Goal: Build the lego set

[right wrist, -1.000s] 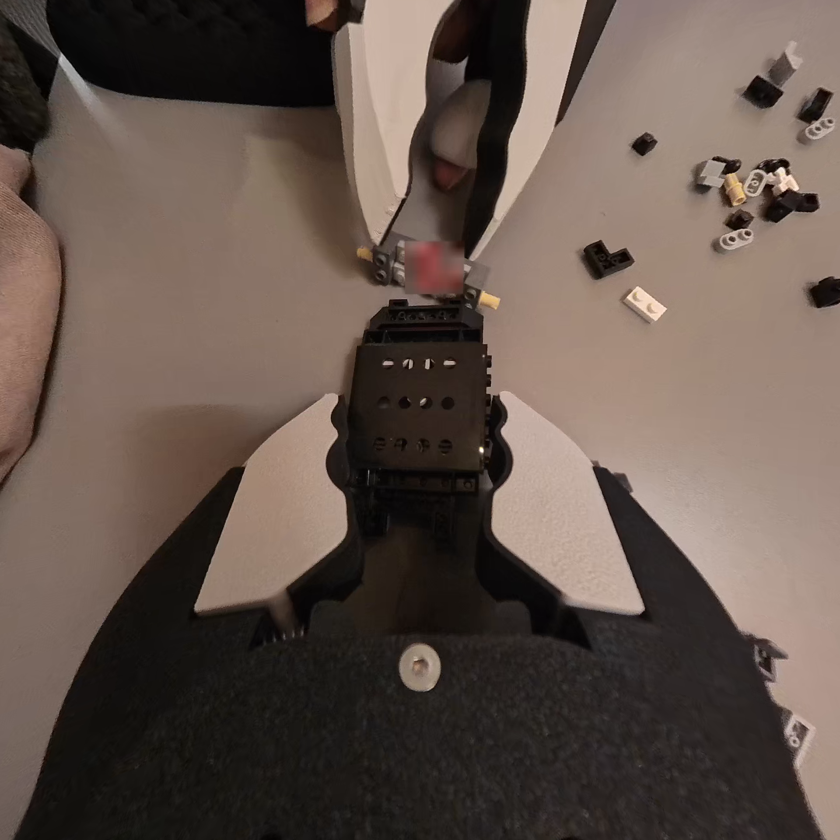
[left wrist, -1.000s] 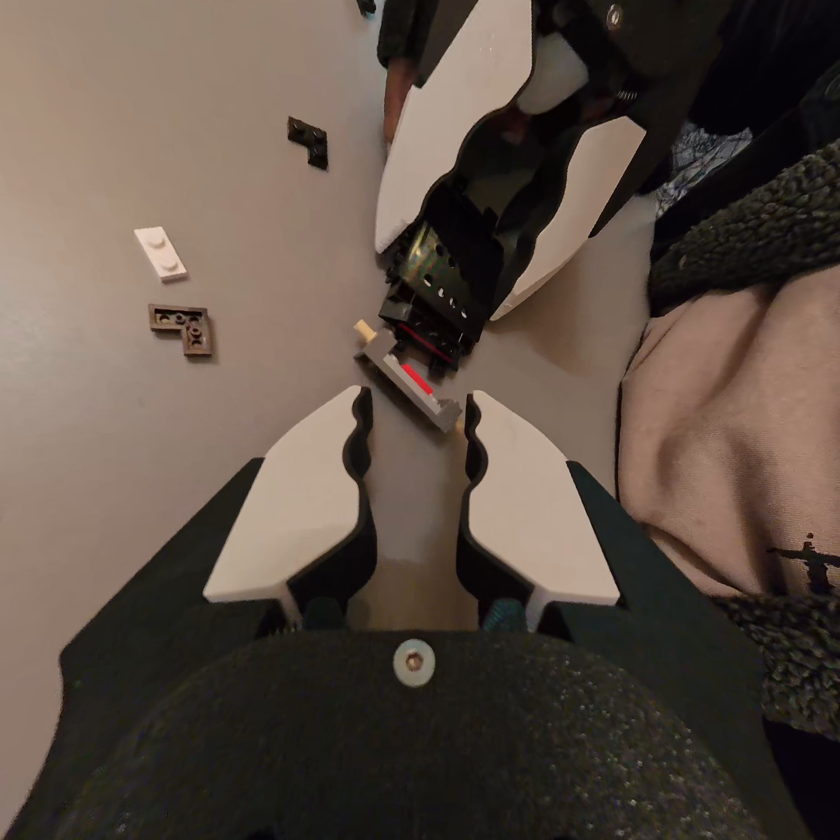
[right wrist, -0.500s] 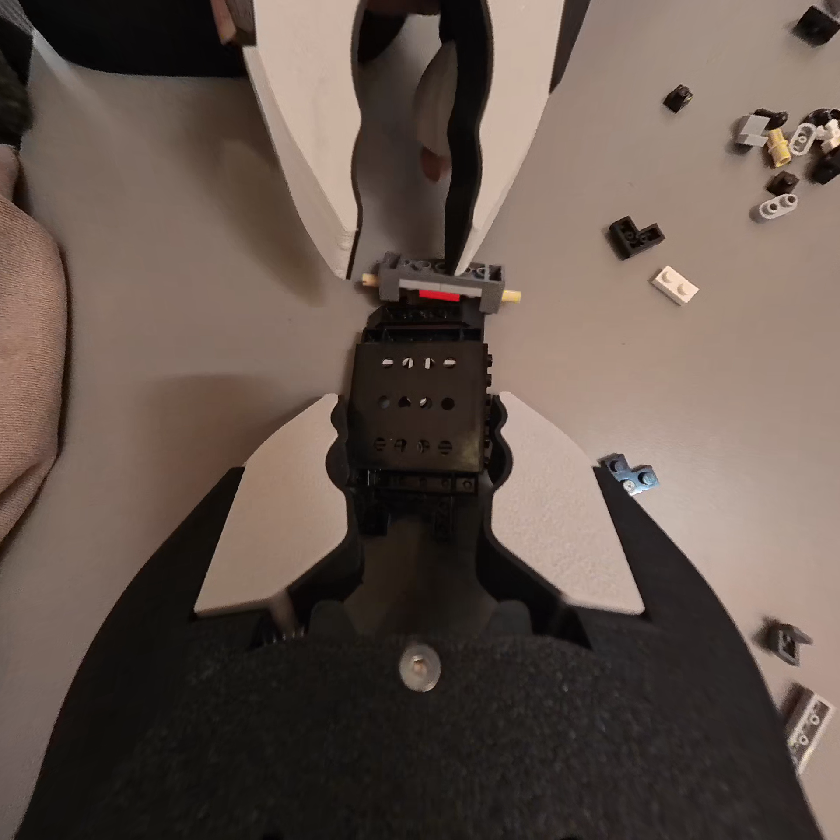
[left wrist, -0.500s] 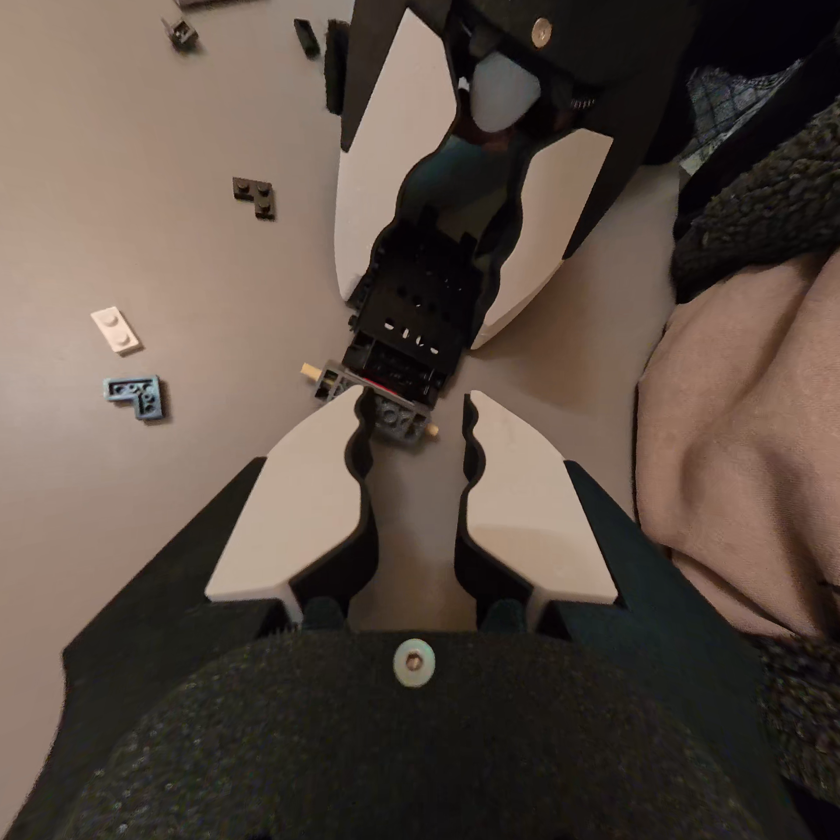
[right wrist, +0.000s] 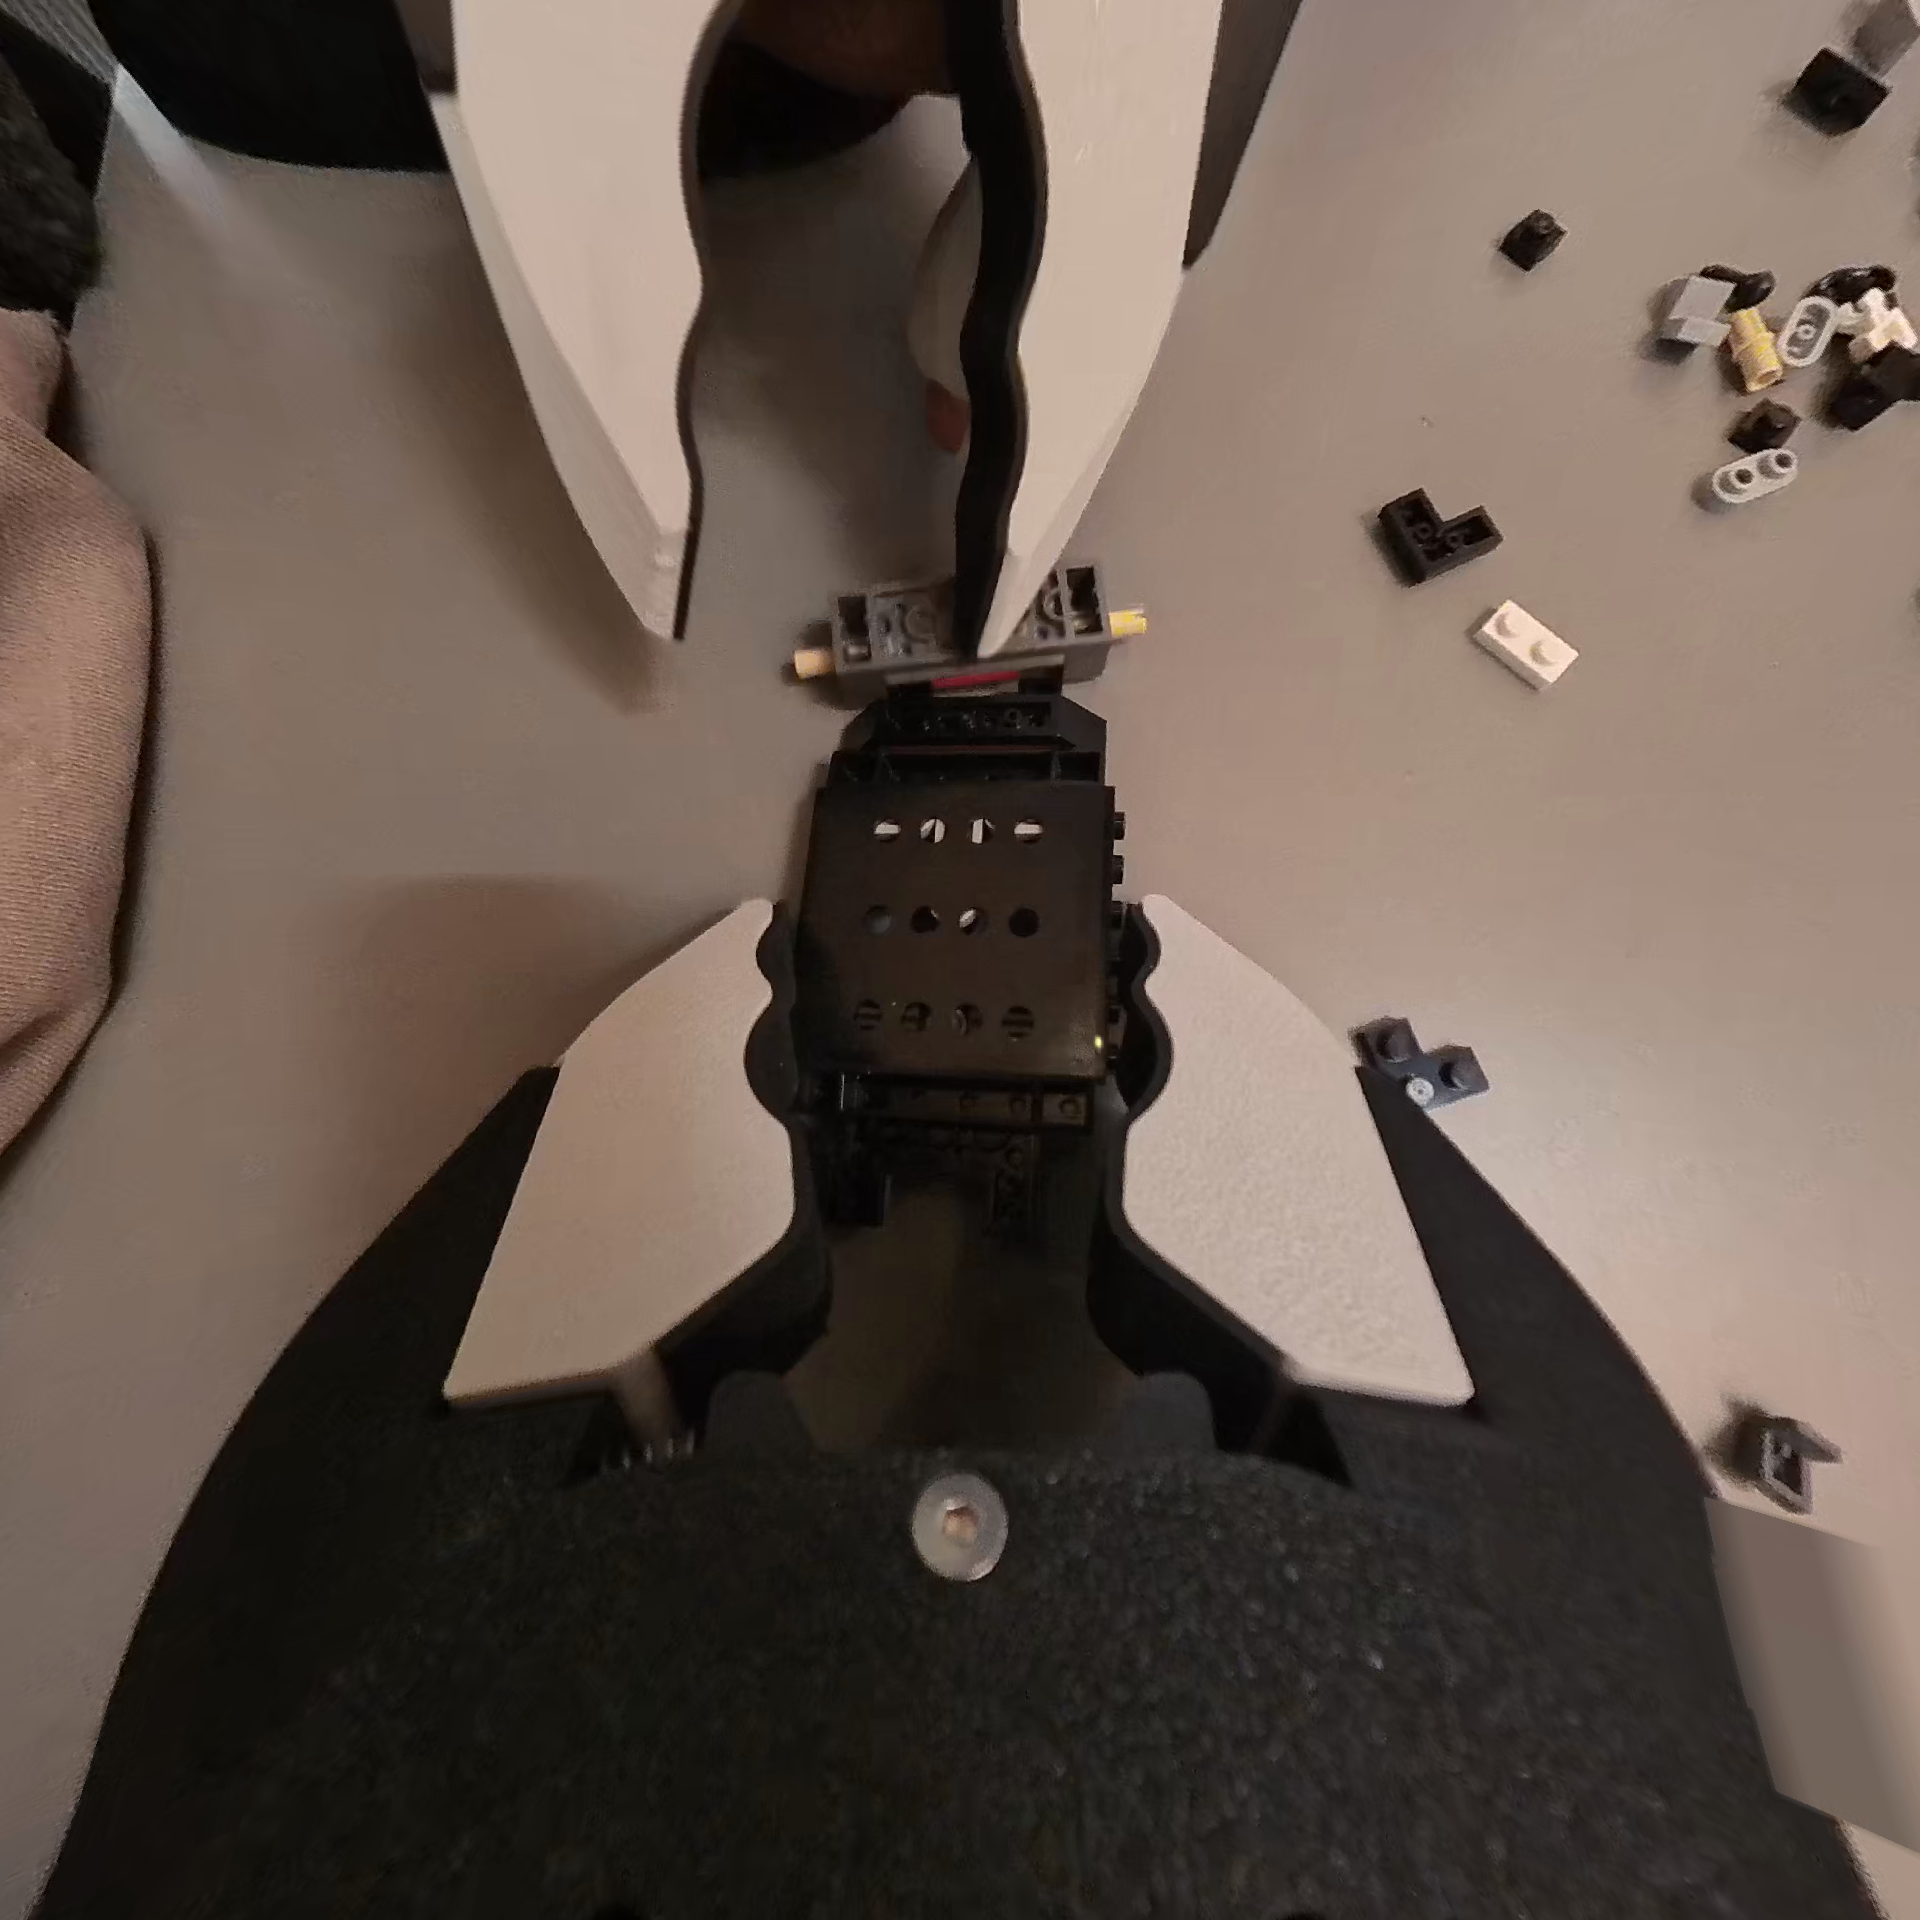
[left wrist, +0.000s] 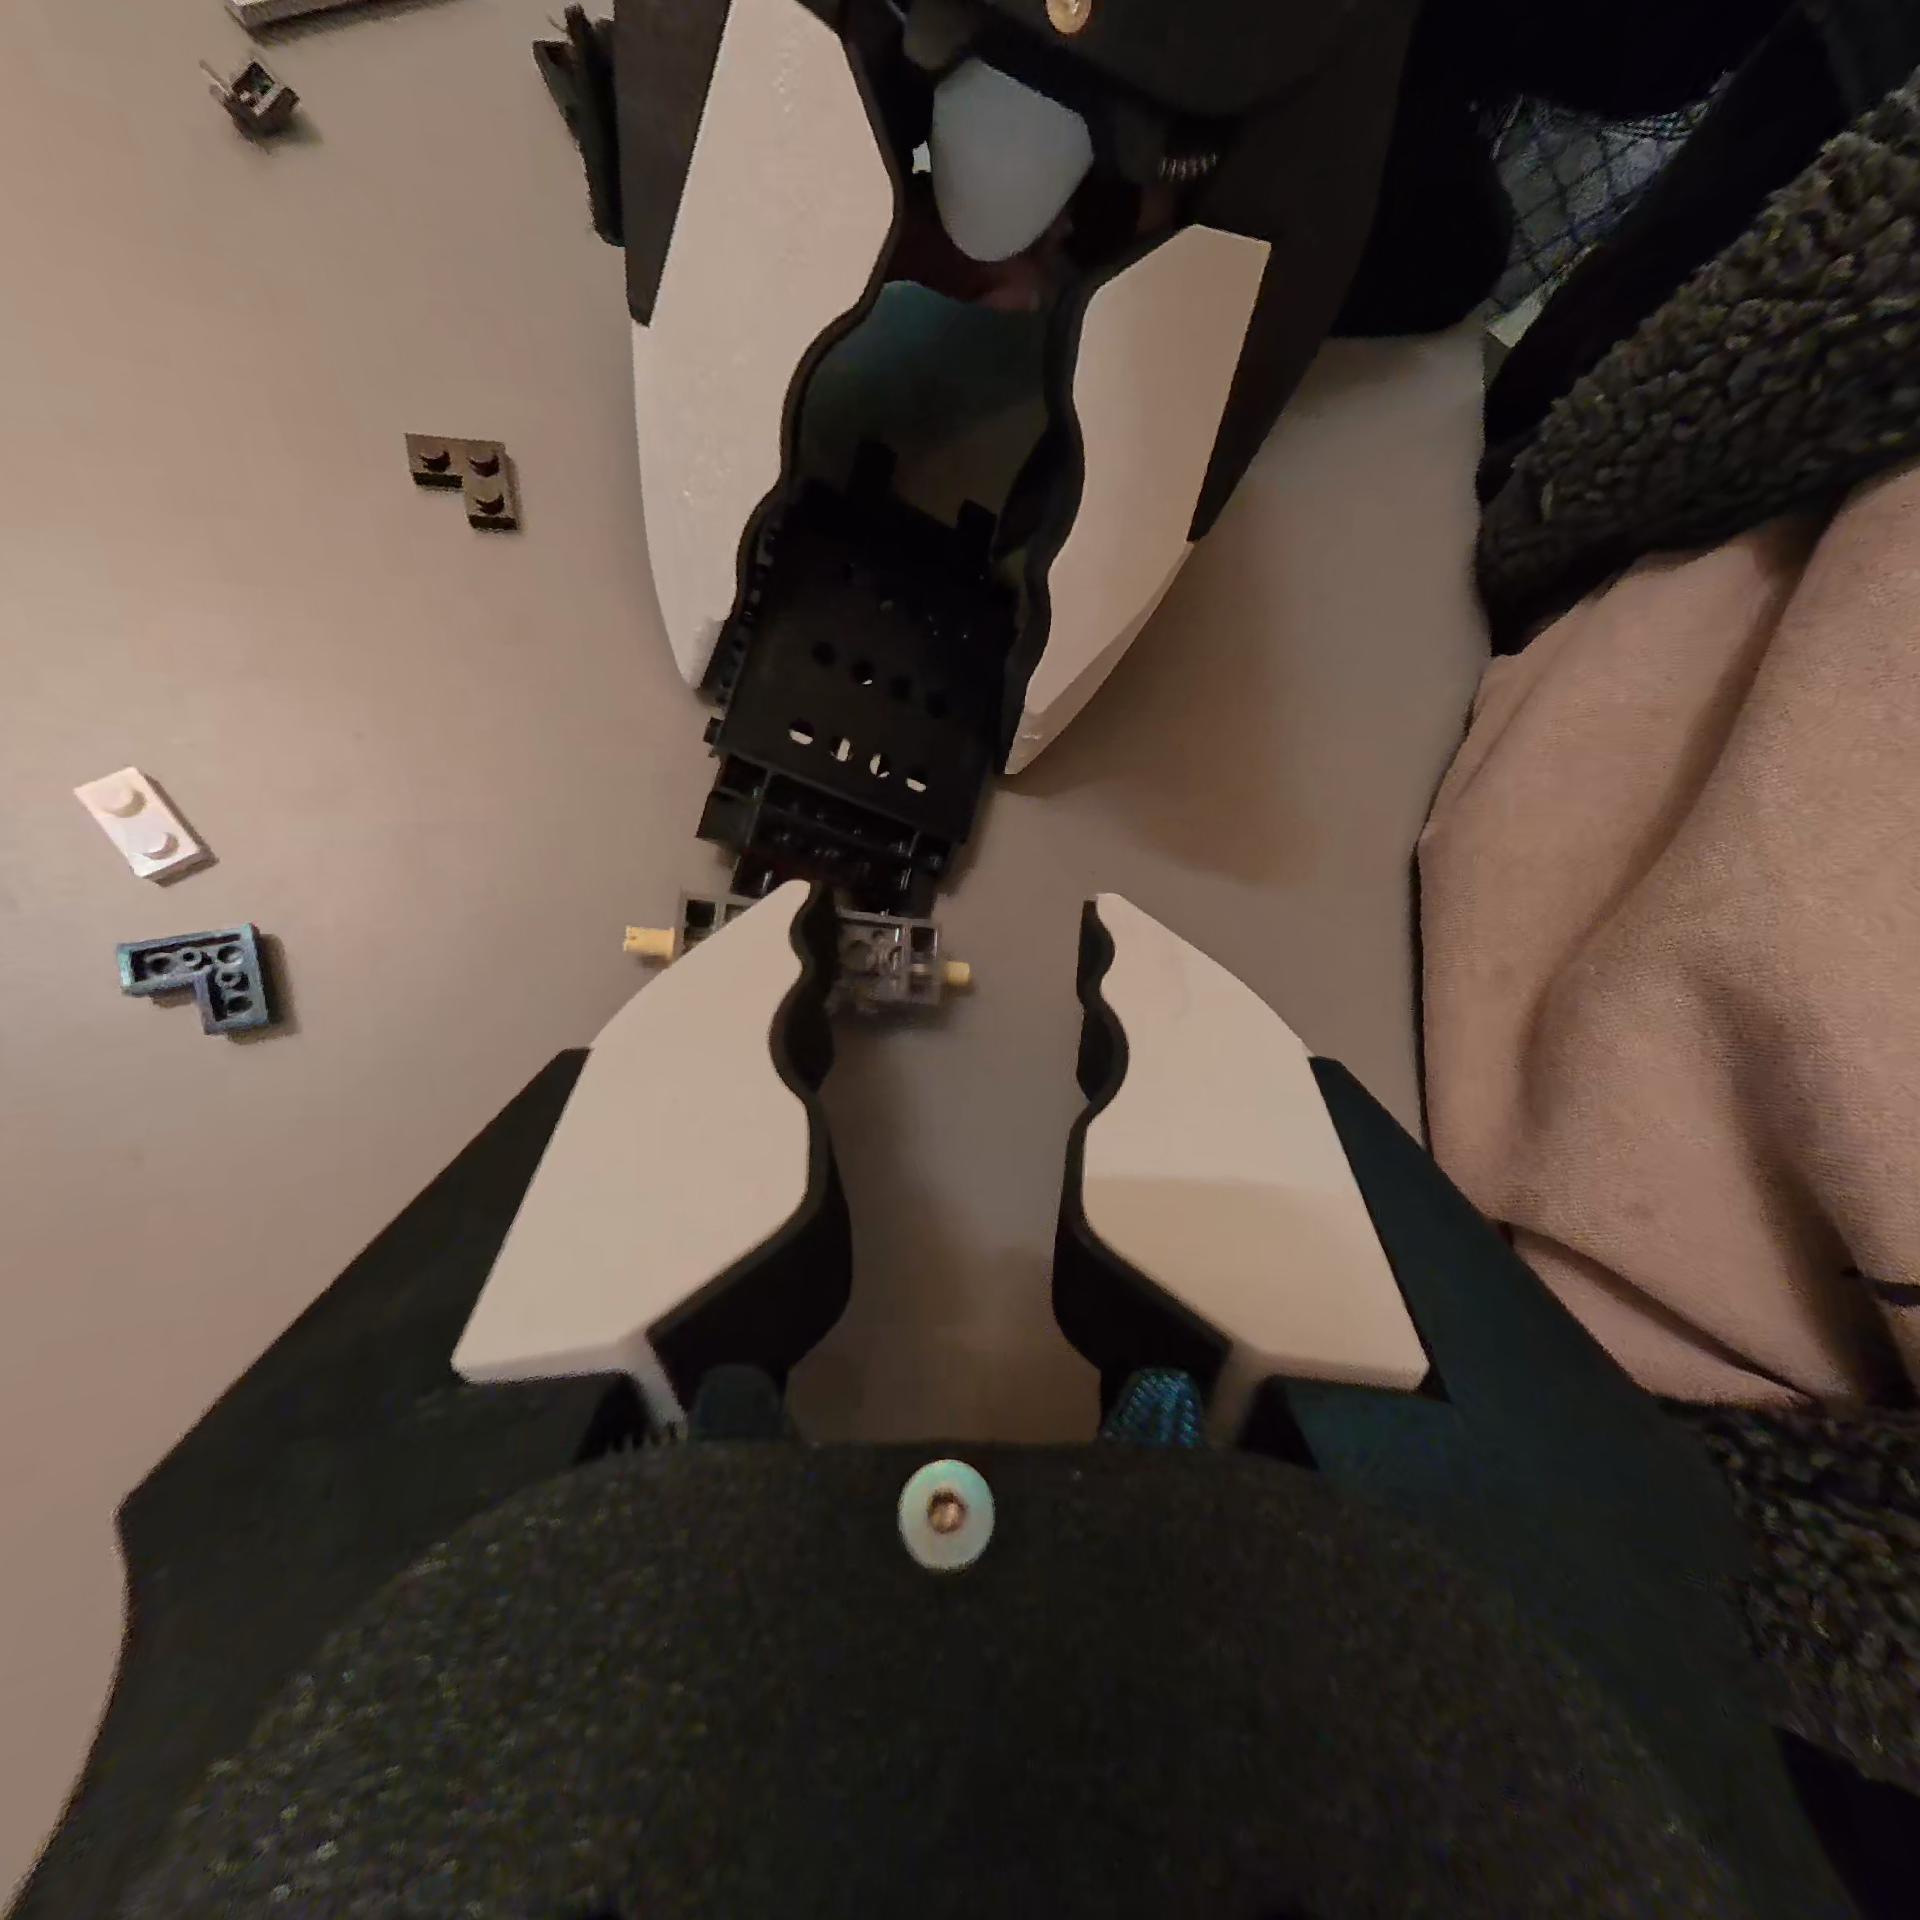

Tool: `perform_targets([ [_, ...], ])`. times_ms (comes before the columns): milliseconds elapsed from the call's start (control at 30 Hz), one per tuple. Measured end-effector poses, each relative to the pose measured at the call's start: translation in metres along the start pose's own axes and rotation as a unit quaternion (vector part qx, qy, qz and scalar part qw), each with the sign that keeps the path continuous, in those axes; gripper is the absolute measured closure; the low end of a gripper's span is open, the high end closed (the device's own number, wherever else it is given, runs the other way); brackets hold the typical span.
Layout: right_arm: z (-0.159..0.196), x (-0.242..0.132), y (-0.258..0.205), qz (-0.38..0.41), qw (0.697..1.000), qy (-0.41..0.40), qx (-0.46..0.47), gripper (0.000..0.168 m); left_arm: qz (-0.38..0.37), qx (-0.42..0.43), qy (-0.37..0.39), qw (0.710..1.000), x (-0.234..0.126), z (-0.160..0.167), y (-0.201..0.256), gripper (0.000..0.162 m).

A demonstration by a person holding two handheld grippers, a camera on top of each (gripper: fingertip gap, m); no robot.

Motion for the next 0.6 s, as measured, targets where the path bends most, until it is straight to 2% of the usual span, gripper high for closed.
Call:
perform_targets([
  [233, -0.003, 0.0, 0.004, -0.024, 1.0, -0.018, -0.004, 0.109, -0.036, -0.034, -0.027, 0.998, -0.018, 0.01, -0.006, 0.121],
  [600, -0.009, 0.004, 0.01, -0.054, 0.998, -0.018, 0.006, 0.109, -0.045, -0.056, -0.018, 0.997, -0.002, 0.013, -0.009, 0.121],
])
Point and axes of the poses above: each gripper's, where its closed fingertips meet, x out along the fingers, z out of its underside, y = z × x across the jaws, the point moved 9 cm from there along -x, back along the fingers, and after that the axes turned 4 degrees about y, right-handed, at the moved point
